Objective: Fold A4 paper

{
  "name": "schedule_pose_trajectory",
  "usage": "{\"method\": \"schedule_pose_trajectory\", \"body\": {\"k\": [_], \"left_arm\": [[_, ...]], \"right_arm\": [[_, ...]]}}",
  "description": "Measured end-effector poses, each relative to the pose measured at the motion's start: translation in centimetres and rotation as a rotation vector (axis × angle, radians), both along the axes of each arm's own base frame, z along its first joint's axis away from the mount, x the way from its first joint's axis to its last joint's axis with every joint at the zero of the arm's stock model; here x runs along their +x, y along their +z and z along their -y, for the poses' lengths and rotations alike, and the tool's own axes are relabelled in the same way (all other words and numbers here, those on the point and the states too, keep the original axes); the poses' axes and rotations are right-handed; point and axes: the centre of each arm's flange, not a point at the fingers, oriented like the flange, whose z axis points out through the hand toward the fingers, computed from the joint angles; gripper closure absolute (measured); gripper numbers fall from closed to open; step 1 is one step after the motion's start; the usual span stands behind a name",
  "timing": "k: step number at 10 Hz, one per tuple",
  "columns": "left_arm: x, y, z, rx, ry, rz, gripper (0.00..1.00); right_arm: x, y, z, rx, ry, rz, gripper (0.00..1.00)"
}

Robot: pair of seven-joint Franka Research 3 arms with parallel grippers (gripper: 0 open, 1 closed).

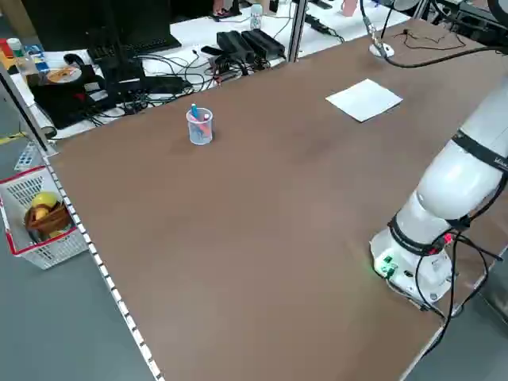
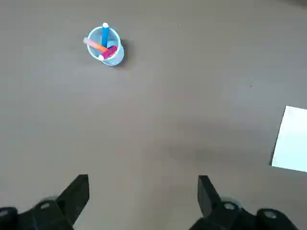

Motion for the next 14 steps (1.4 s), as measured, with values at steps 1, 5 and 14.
{"method": "schedule_pose_trajectory", "body": {"k": [1, 5, 14], "left_arm": [[0.0, 0.0, 0.0, 0.0, 0.0, 0.0, 0.0], [0.0, 0.0, 0.6, 0.0, -0.013, -0.001, 0.0], [4.0, -6.9, 5.3, -0.2, -0.034, -0.086, 0.93]], "right_arm": [[0.0, 0.0, -0.1, 0.0, 0.001, 0.0, 0.01], [0.1, -0.1, -1.3, 0.001, 0.024, -0.001, 0.01], [2.7, -12.7, -9.6, 0.143, 0.133, -0.133, 0.05]]}}
